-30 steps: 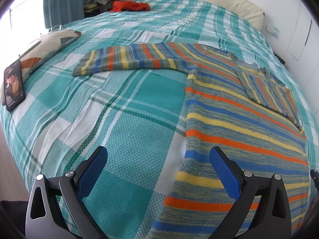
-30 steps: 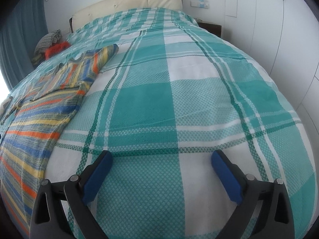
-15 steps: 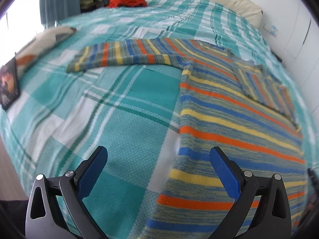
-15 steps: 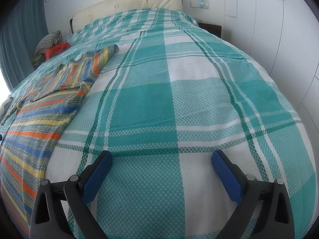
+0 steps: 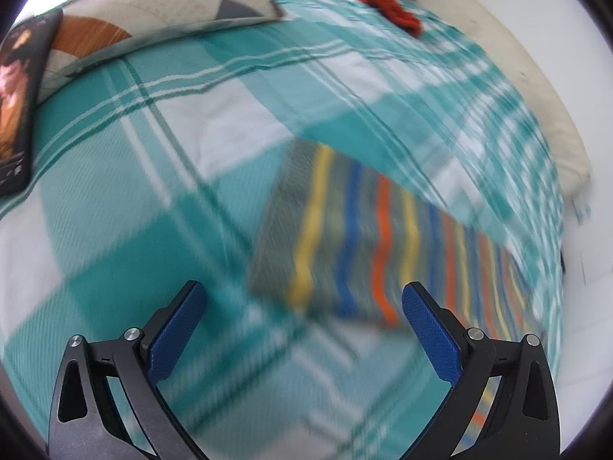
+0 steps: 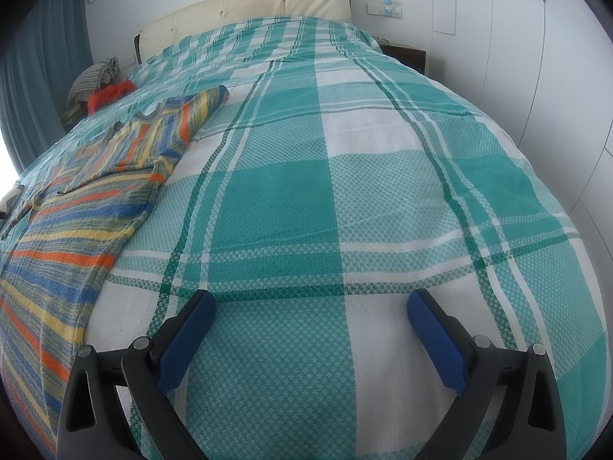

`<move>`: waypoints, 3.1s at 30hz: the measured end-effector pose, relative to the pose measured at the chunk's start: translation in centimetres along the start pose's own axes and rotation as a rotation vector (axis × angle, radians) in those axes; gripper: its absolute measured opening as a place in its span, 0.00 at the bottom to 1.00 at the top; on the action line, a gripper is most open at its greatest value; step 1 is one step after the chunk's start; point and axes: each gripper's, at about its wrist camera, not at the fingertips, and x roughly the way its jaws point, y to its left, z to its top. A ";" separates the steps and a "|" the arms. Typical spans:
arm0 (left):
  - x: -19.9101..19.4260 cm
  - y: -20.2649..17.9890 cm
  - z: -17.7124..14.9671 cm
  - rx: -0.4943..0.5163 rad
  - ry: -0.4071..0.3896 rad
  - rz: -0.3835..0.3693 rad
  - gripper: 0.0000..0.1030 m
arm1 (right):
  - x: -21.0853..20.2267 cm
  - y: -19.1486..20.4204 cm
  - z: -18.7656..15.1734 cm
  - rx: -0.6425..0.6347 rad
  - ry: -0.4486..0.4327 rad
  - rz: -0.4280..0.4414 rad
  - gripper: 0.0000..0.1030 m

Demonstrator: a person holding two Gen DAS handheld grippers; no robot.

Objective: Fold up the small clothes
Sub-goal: 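Grasp the sweater side edge with the left gripper and lift it, then fold the held side inward over the body with the left gripper and release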

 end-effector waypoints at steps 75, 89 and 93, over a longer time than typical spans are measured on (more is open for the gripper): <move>0.8 -17.3 -14.9 0.999 -0.135 0.108 0.62 | 0.5 0.8 -0.1 -0.022 -0.006 -0.045 0.99; 0.0 -22.4 -9.6 0.868 0.032 -0.182 0.89 | 0.6 0.9 -0.2 -0.021 -0.003 -0.044 0.99; 6.3 -25.4 -10.2 0.906 0.098 -0.032 0.56 | 0.5 0.9 -0.2 -0.022 -0.003 -0.046 0.99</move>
